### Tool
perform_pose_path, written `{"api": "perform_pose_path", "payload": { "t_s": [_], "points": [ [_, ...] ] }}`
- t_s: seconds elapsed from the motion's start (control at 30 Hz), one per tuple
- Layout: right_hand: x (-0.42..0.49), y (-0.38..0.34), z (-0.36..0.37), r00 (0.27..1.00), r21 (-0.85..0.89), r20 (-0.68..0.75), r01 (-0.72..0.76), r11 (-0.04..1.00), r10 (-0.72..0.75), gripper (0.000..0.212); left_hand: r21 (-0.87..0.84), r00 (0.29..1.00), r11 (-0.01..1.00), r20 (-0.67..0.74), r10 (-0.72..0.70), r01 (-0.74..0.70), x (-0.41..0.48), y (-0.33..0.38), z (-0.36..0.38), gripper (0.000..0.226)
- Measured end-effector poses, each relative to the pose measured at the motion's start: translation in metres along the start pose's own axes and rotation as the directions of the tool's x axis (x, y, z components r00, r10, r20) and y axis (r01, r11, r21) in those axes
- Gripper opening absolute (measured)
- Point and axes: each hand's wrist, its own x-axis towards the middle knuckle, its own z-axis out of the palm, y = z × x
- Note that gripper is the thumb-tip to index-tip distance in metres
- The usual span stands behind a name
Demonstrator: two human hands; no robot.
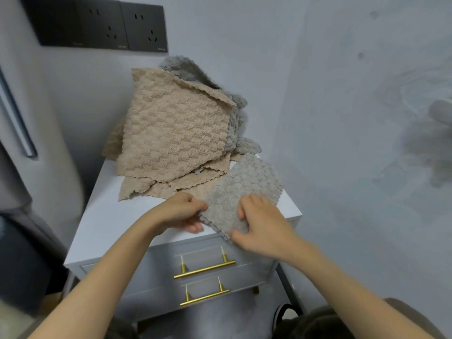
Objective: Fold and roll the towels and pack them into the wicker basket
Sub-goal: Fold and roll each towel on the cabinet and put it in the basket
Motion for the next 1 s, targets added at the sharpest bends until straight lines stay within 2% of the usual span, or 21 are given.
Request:
{"api": "perform_pose_path", "payload": {
  "t_s": [0.1, 0.17, 0.27, 0.33, 0.4, 0.47, 0.53, 0.6, 0.7, 0.77, 0.83, 0.93, 1.0],
  "points": [
    [-0.011, -0.011, 0.029, 0.995, -0.263, -0.083, 0.026, 0.965, -0.05, 0.059, -0.085, 1.0, 0.996, 0.0, -0.023, 0.023, -0.001, 0.003, 0.004, 0.022],
    [-0.014, -0.015, 0.044, 0.985, -0.326, -0.165, -0.017, 0.945, -0.039, 0.068, -0.127, 0.999, 0.991, 0.014, -0.036, 0.038, -0.001, 0.005, 0.005, 0.018],
    [-0.014, -0.015, 0.052, 0.96, -0.316, -0.279, -0.062, 0.947, -0.03, 0.054, -0.178, 0.998, 0.982, 0.042, -0.05, 0.057, -0.001, 0.005, 0.005, 0.017],
    [-0.016, -0.012, 0.051, 0.947, -0.29, -0.312, -0.023, 0.957, -0.072, 0.043, -0.17, 0.998, 0.984, 0.035, -0.047, 0.052, -0.002, 0.004, 0.005, 0.019],
    [-0.02, -0.006, 0.047, 0.943, -0.245, -0.31, 0.046, 0.968, -0.123, 0.036, -0.134, 1.0, 0.991, 0.006, -0.008, 0.009, -0.005, 0.003, 0.005, 0.018],
    [-0.026, 0.001, 0.039, 0.954, -0.154, -0.269, 0.096, 0.983, -0.135, 0.026, -0.092, 0.995, 0.991, -0.045, 0.09, -0.093, -0.008, 0.0, 0.004, 0.01],
    [-0.03, 0.01, 0.029, 0.968, -0.034, -0.226, 0.1, 0.994, -0.106, 0.013, -0.057, 0.98, 0.979, -0.06, 0.191, -0.195, -0.011, -0.004, 0.001, 0.027],
    [-0.033, 0.019, 0.021, 0.976, 0.077, -0.209, 0.085, 0.993, -0.067, 0.007, 0.024, 0.965, 0.965, 0.005, 0.262, -0.262, -0.012, -0.007, -0.003, 0.025],
    [-0.032, 0.031, 0.016, 0.968, 0.172, -0.251, 0.029, 0.985, 0.015, 0.012, 0.182, 0.945, 0.929, 0.119, 0.303, -0.321, -0.014, -0.009, -0.01, 0.02],
    [-0.031, 0.036, 0.013, 0.969, 0.26, -0.223, -0.046, 0.964, 0.106, 0.015, 0.235, 0.935, 0.909, 0.179, 0.307, -0.344, -0.014, -0.011, -0.013, 0.034],
    [-0.031, 0.041, 0.01, 0.966, 0.318, -0.2, -0.092, 0.944, 0.162, 0.015, 0.277, 0.926, 0.886, 0.178, 0.332, -0.371, -0.013, -0.012, -0.01, 0.044],
    [-0.031, 0.049, 0.003, 0.965, 0.38, -0.16, -0.132, 0.915, 0.206, 0.011, 0.385, 0.878, 0.802, 0.052, 0.475, -0.457, -0.008, -0.013, 0.002, 0.025],
    [-0.032, 0.055, -0.004, 0.96, 0.425, -0.136, -0.168, 0.89, 0.246, 0.011, 0.396, 0.846, 0.773, 0.02, 0.533, -0.496, -0.005, -0.011, 0.013, 0.007]
  ]
}}
